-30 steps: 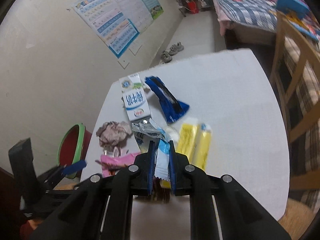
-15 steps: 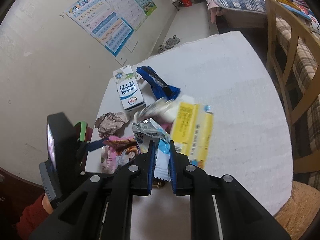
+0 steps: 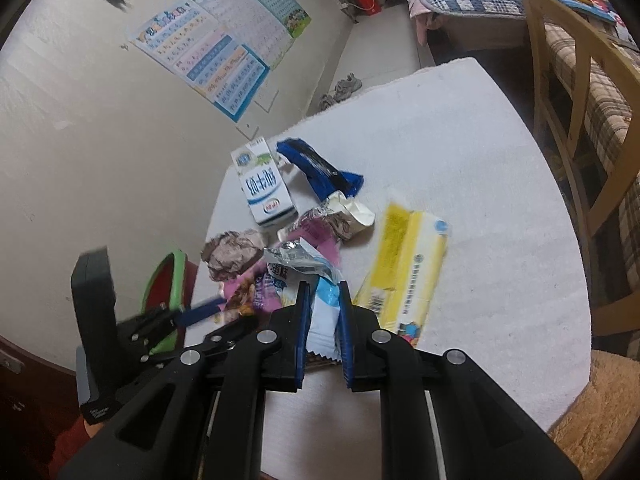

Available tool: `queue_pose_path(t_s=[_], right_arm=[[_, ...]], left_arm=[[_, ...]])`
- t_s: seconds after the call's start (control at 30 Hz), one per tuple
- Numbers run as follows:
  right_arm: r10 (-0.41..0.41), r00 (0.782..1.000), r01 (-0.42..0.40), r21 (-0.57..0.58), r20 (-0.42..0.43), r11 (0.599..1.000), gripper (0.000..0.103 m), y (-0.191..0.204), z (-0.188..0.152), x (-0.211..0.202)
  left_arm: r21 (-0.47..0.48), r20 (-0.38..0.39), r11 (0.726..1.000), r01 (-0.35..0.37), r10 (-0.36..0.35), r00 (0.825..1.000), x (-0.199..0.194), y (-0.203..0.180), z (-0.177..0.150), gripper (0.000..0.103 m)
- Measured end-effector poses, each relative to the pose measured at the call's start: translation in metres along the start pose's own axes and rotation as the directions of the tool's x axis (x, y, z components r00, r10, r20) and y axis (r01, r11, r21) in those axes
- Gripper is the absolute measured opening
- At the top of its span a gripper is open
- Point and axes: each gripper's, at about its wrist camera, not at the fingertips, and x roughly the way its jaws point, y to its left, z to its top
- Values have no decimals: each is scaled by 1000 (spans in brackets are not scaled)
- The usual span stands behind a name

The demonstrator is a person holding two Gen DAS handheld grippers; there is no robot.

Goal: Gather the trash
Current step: 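Grasp the pink snack bag with the left tool while the right grasps a white-blue wrapper, then drop the pink bag into the bin with the left tool while the right drops its wrapper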

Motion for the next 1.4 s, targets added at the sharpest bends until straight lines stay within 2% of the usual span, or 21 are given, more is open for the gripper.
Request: queue_pose_path(t_s=[0.2, 0.33, 0.5, 0.63, 0.77, 0.93, 1.0, 1.03, 1.2, 1.4], right_arm=[[42, 998, -41, -24, 56, 999, 13, 18, 9, -17], [57, 995, -53, -46, 84, 997, 13, 30, 11, -27], [125, 984, -120, -46, 127, 992, 13, 43, 17, -43], [115, 983, -105, -73, 144, 992, 13, 55, 20, -49], [101, 987, -91, -85, 123, 992, 13, 65, 19, -41], [97, 992, -87, -108, 83, 990, 13, 80, 11, -28], [97, 993, -88, -123, 70, 988, 13, 88, 8, -23], [96, 993, -87, -132, 63, 987, 13, 92, 7, -21], [96, 994, -88, -169, 43, 982, 13, 112, 3, -13], [83, 996, -79, -188, 14, 979, 14, 123, -2, 0]], left_arm=[[-169, 54, 985, 46, -38, 998, -21, 21, -10, 34], [-225, 93, 973, 48, -27, 995, -37, 30, -18, 34], [-307, 110, 950, 52, -19, 994, -46, 48, -29, 33], [-363, 150, 930, 65, -11, 989, -61, 62, -38, 33], [-389, 166, 920, 51, 16, 986, -74, 73, -43, 33], [-417, 220, 907, 52, 46, 974, -95, 88, -48, 33], [-423, 233, 905, 47, 59, 971, -101, 92, -49, 18], [-427, 235, 903, 41, 67, 970, -103, 95, -50, 15], [-456, 259, 888, 53, 76, 963, -110, 108, -55, 10], [-480, 233, 876, 54, 68, 970, -102, 125, -77, 11]])
